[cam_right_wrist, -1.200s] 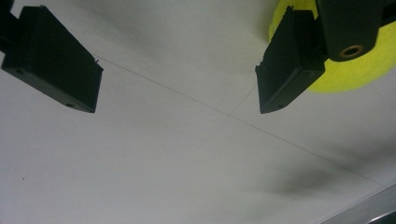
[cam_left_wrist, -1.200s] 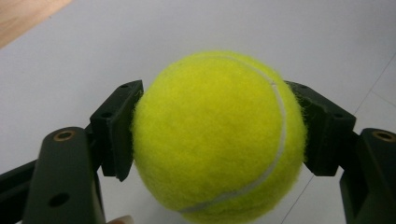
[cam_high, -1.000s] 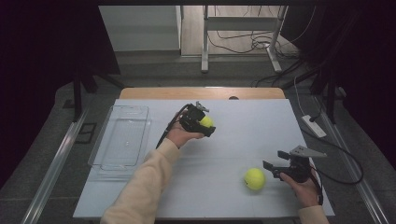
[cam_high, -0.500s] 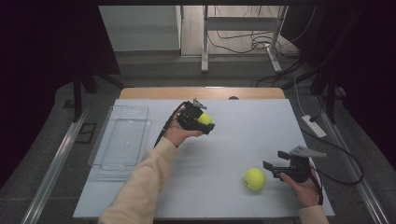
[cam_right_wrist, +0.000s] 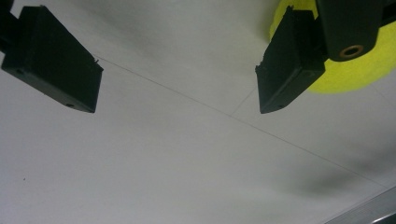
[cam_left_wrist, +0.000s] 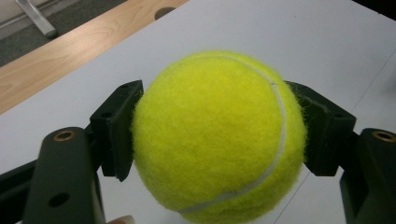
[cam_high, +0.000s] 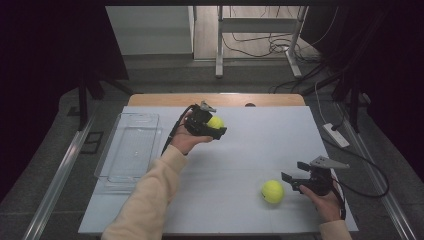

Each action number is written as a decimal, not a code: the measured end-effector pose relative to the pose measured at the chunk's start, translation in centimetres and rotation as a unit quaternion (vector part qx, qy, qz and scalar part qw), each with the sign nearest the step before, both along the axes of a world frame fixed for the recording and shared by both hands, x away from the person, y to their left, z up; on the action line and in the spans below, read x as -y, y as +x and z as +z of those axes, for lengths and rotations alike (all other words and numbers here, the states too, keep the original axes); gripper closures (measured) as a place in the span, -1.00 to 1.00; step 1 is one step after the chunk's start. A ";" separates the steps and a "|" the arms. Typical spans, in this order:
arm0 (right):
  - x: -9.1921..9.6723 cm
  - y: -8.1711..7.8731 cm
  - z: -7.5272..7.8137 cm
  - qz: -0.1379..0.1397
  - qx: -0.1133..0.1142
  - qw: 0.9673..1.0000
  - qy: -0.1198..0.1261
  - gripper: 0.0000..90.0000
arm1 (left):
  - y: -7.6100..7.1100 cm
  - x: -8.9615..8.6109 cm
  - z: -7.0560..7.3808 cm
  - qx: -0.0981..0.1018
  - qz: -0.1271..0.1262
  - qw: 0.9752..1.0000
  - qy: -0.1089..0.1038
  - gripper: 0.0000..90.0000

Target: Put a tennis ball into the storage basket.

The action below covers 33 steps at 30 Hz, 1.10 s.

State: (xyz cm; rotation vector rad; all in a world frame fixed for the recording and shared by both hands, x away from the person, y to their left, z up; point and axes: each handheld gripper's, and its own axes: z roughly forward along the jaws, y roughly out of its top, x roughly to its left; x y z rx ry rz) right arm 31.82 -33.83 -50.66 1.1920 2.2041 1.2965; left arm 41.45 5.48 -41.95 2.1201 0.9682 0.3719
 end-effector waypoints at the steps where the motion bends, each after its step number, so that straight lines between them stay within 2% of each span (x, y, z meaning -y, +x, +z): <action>1: 0.0 0.0 0.0 0.000 0.000 1.000 0.000 -0.68 | 0.0 -0.1 0.1 0.000 0.002 1.000 -0.002 -0.41; 33: 0.0 0.1 -0.1 -0.001 -0.001 1.000 -0.002 -0.68 | -0.3 -2.2 1.3 0.023 0.028 0.999 -0.010 -0.41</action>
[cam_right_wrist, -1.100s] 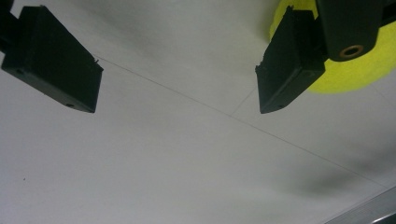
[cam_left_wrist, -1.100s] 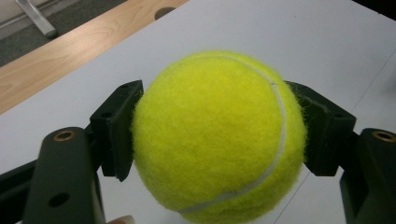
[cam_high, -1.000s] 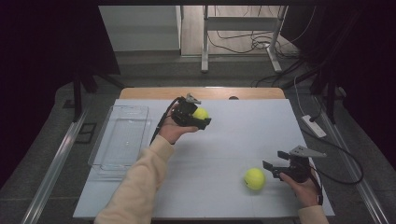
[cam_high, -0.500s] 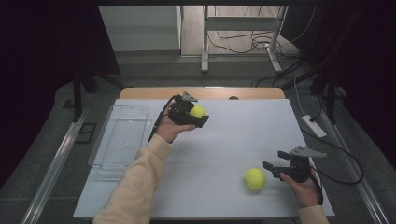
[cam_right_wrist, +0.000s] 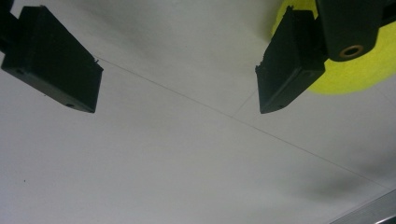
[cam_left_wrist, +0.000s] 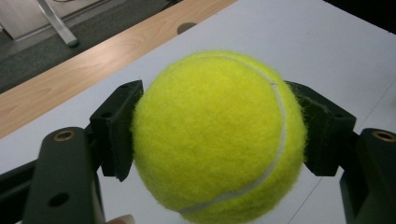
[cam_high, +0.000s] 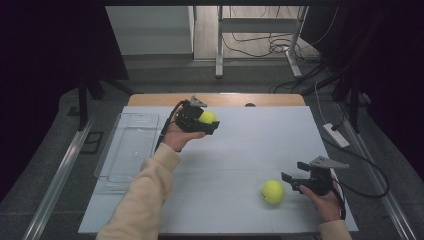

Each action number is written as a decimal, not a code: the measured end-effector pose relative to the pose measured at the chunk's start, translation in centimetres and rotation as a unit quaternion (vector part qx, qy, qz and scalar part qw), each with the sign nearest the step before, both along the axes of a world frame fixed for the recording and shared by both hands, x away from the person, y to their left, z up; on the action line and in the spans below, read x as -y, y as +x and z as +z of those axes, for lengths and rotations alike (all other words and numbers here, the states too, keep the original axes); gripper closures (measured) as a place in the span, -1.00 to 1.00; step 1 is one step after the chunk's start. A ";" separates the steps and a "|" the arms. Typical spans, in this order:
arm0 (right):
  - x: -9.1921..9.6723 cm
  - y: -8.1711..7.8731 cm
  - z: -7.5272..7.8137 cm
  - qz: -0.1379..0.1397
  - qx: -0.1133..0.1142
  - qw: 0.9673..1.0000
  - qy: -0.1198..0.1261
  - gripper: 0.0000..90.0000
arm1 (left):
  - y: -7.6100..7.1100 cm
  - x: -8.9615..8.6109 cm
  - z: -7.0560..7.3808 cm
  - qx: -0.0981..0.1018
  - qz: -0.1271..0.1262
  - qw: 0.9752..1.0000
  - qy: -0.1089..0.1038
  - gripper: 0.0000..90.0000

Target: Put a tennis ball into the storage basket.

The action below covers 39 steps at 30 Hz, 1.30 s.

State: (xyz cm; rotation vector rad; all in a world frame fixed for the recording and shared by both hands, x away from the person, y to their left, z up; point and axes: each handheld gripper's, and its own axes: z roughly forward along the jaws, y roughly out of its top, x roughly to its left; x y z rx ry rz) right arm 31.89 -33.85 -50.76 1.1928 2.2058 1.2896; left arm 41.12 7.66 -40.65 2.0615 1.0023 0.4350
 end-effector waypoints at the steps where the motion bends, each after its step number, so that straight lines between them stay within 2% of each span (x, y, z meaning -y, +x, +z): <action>1: 0.0 0.0 0.0 0.000 0.000 1.000 0.000 -0.68 | 0.0 -0.1 0.0 0.001 0.001 1.000 0.000 -0.41; 19: 0.1 0.0 0.0 -0.003 0.000 1.000 0.001 -0.68 | -0.2 -1.4 0.5 0.013 0.016 1.000 -0.001 -0.41; 39: 0.2 -0.1 0.1 -0.004 0.002 1.000 0.002 -0.68 | -0.3 -3.7 0.8 0.017 0.037 0.999 0.001 -0.41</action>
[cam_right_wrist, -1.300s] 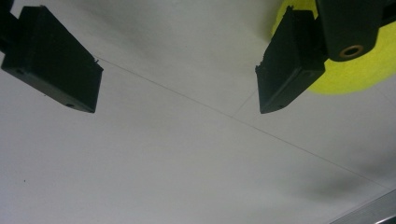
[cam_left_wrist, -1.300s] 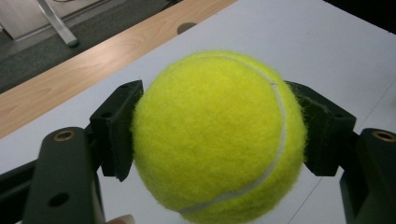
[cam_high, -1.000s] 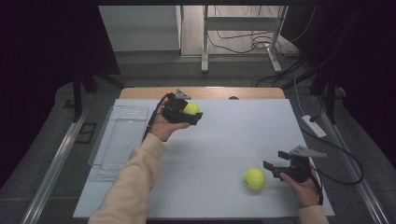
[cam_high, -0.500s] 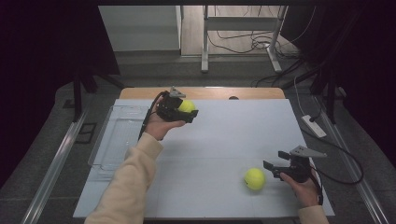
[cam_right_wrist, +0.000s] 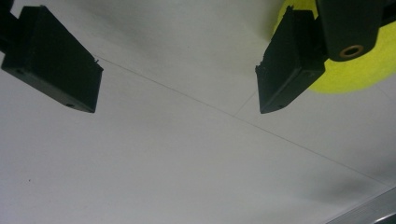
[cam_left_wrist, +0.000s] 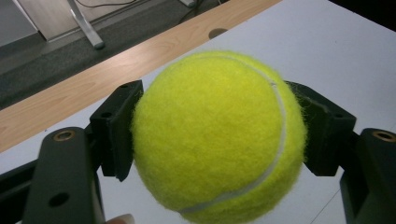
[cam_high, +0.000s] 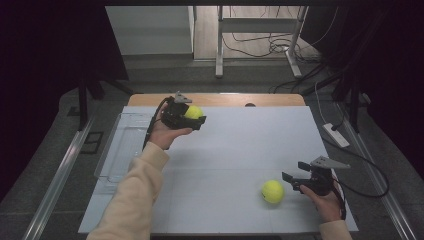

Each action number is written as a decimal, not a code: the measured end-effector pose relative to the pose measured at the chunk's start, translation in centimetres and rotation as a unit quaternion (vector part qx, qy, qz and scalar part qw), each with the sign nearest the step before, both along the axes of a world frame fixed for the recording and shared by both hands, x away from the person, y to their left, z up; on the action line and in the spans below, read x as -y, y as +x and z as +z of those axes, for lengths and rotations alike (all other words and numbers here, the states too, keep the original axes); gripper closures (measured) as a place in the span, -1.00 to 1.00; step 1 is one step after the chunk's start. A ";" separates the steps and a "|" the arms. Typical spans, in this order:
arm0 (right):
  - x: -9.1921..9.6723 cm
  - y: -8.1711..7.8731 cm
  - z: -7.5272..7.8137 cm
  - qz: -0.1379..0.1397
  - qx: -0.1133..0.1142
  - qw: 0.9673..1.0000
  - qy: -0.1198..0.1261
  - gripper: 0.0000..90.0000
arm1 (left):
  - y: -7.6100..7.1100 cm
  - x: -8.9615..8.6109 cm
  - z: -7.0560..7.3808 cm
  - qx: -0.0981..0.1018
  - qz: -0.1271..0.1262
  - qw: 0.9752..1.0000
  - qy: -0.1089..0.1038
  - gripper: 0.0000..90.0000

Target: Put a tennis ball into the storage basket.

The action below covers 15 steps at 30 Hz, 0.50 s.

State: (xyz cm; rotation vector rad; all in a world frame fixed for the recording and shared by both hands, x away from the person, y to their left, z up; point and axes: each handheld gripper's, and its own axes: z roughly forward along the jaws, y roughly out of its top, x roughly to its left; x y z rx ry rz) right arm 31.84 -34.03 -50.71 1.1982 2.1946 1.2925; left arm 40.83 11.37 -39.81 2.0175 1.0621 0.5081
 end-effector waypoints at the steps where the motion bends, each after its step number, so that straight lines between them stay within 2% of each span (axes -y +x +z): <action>1: 0.0 0.0 0.0 0.000 0.000 1.000 0.000 -0.68 | 0.0 -0.1 0.0 0.000 0.001 1.000 0.000 -0.41; 15: 0.0 0.0 0.0 -0.002 0.001 1.000 0.000 -0.68 | 0.1 -1.9 0.1 0.003 0.023 1.000 0.003 -0.41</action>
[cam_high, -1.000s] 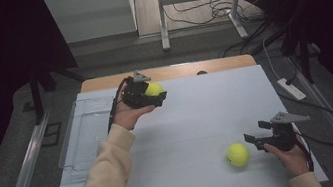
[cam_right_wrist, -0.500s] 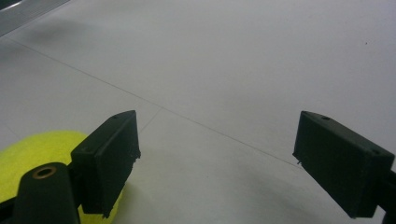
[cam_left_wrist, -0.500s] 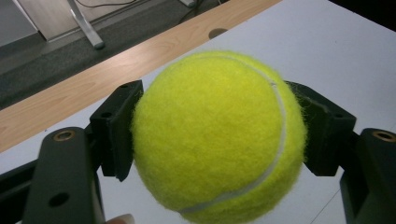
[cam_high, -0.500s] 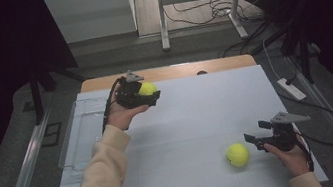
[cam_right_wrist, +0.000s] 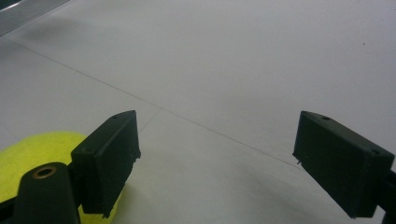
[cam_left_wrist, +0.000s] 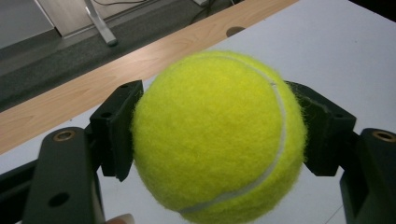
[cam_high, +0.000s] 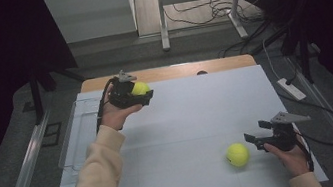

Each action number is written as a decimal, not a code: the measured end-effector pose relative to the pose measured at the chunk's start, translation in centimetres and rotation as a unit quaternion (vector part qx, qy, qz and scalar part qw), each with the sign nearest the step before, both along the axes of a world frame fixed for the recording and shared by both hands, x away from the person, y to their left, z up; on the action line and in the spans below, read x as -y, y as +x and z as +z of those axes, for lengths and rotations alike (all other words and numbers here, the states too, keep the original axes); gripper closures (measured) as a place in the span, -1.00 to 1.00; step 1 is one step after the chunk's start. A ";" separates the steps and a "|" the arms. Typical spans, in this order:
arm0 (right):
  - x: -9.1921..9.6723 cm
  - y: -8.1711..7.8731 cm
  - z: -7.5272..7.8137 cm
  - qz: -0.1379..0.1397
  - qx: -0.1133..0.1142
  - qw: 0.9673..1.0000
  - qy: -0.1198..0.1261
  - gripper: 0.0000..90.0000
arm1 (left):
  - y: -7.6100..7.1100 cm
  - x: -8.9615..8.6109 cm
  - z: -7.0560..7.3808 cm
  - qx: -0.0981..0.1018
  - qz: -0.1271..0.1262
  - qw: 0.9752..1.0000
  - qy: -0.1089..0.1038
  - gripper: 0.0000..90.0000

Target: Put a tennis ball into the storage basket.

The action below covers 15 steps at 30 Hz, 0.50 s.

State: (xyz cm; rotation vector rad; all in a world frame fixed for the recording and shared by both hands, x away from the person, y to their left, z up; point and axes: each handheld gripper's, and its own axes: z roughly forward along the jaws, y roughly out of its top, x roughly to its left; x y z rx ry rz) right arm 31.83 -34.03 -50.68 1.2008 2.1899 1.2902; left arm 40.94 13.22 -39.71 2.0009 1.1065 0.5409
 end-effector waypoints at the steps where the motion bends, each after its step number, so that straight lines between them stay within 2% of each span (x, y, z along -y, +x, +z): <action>1: 0.0 0.0 0.0 0.000 0.000 1.000 0.000 -0.68 | 0.0 -0.1 0.0 0.000 0.003 1.000 -0.003 -0.41; 15: 0.0 0.0 -0.1 0.001 -0.001 1.000 -0.001 -0.68 | 0.1 -1.3 0.1 0.000 0.018 1.000 -0.001 -0.41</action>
